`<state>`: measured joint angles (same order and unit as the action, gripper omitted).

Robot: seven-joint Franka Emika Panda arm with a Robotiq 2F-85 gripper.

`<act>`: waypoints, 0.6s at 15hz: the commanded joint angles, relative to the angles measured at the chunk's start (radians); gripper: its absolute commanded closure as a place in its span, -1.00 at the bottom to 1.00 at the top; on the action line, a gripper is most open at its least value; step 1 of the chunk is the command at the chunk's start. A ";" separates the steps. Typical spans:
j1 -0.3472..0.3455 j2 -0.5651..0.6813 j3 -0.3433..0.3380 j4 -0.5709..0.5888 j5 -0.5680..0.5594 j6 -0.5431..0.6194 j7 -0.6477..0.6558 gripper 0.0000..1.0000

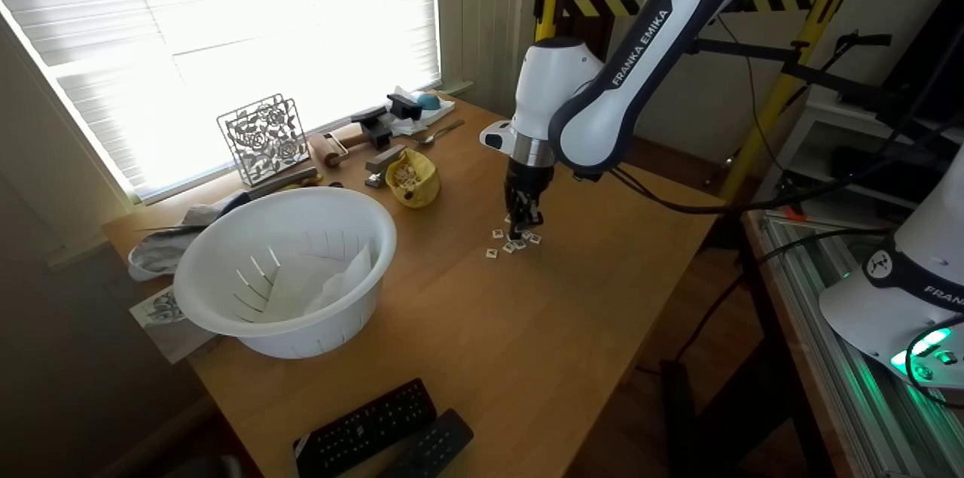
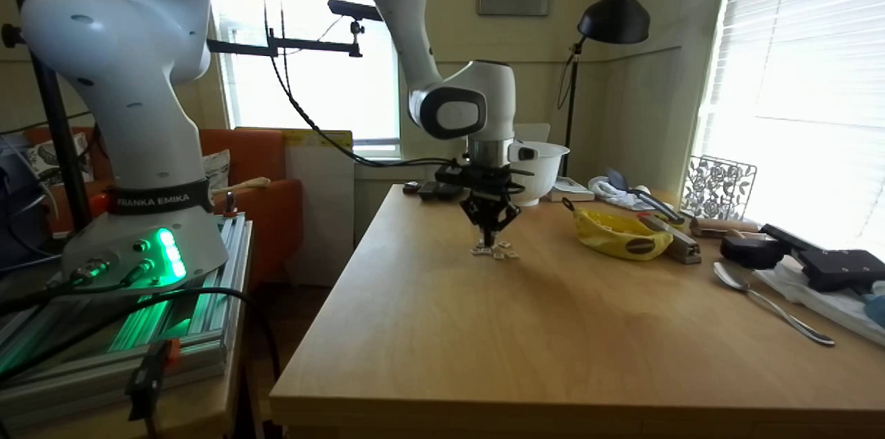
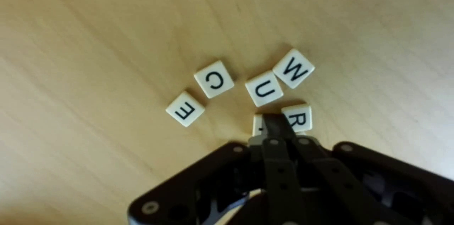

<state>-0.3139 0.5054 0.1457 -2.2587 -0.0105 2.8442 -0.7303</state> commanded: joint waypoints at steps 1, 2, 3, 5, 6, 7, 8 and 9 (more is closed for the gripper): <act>-0.013 0.029 -0.001 0.004 -0.053 -0.035 -0.101 1.00; -0.004 0.027 -0.012 0.003 -0.062 -0.038 -0.119 1.00; 0.012 0.026 -0.031 0.002 -0.076 -0.038 -0.126 1.00; 0.014 0.022 -0.036 0.001 -0.091 -0.049 -0.162 1.00; 0.015 0.021 -0.039 0.001 -0.098 -0.054 -0.179 1.00; 0.018 0.020 -0.045 0.002 -0.106 -0.063 -0.194 1.00; 0.021 0.018 -0.049 0.001 -0.112 -0.066 -0.207 1.00; 0.025 0.017 -0.055 0.000 -0.118 -0.070 -0.220 1.00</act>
<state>-0.3043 0.4962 0.1212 -2.2587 -0.0837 2.8039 -0.9133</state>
